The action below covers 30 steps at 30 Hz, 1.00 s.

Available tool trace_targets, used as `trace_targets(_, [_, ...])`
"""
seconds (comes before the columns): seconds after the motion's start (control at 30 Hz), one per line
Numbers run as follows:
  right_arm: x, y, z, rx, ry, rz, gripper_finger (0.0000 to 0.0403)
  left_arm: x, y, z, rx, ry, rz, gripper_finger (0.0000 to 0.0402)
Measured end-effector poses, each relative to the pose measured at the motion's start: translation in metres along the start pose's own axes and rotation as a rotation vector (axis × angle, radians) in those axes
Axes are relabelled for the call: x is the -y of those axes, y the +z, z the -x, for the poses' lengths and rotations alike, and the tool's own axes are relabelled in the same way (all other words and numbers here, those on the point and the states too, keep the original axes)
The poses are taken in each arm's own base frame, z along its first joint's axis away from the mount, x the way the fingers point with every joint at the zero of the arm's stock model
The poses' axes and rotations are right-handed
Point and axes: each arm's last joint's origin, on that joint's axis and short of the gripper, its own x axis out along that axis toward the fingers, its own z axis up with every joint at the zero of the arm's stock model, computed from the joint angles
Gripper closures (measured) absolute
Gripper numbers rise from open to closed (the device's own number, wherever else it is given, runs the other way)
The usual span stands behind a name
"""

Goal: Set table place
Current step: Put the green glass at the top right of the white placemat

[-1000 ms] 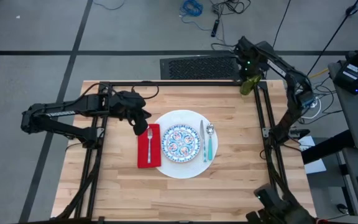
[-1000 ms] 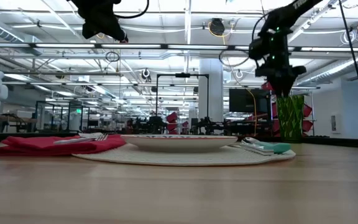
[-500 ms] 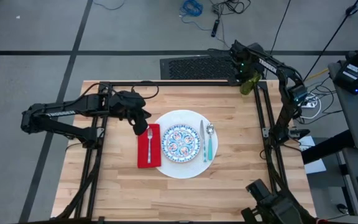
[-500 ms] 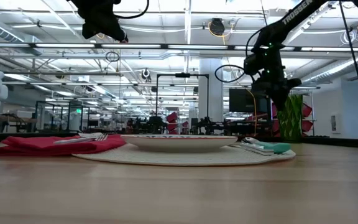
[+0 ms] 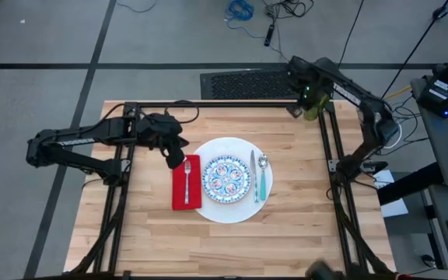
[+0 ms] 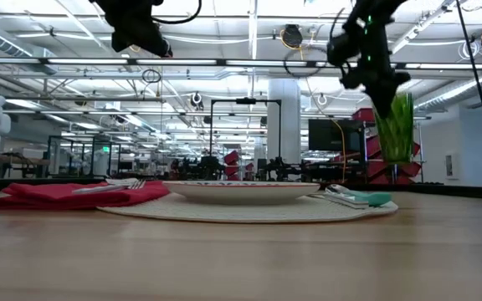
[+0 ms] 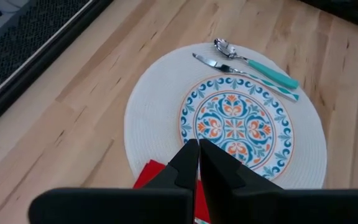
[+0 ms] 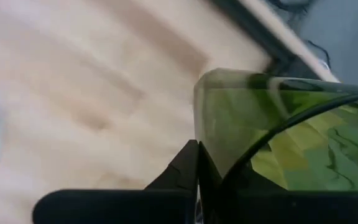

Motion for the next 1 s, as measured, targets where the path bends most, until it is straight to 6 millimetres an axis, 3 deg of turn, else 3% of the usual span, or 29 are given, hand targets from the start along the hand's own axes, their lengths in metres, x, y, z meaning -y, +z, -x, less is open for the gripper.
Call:
trace_targets(0.2, [-0.063, -0.036, 0.038, 0.095, 0.129, 0.218, 0.0402, -0.008, -0.002, -0.006, -0.017, 0.031, 0.018, 0.0402])
trace_targets(0.47, [-0.161, -0.069, 0.052, 0.232, 0.220, 0.715, 0.0403, -0.012, -0.015, -0.017, -0.077, 0.033, 0.057, 0.0402])
trace_targets(0.57, [-0.189, -0.068, 0.052, 0.330, 0.255, 0.788, 0.0403, -0.011, -0.015, -0.017, -0.077, 0.017, 0.054, 0.0402])
trace_targets(0.67, [-0.207, -0.064, 0.050, 0.322, 0.315, 0.819, 0.0403, -0.010, -0.015, -0.017, -0.085, -0.009, 0.080, 0.0402])
trace_targets(1.0, [-0.243, -0.017, 0.055, 0.204, 0.194, 0.875, 0.0403, -0.005, -0.018, -0.017, -0.111, -0.043, 0.114, 0.0402])
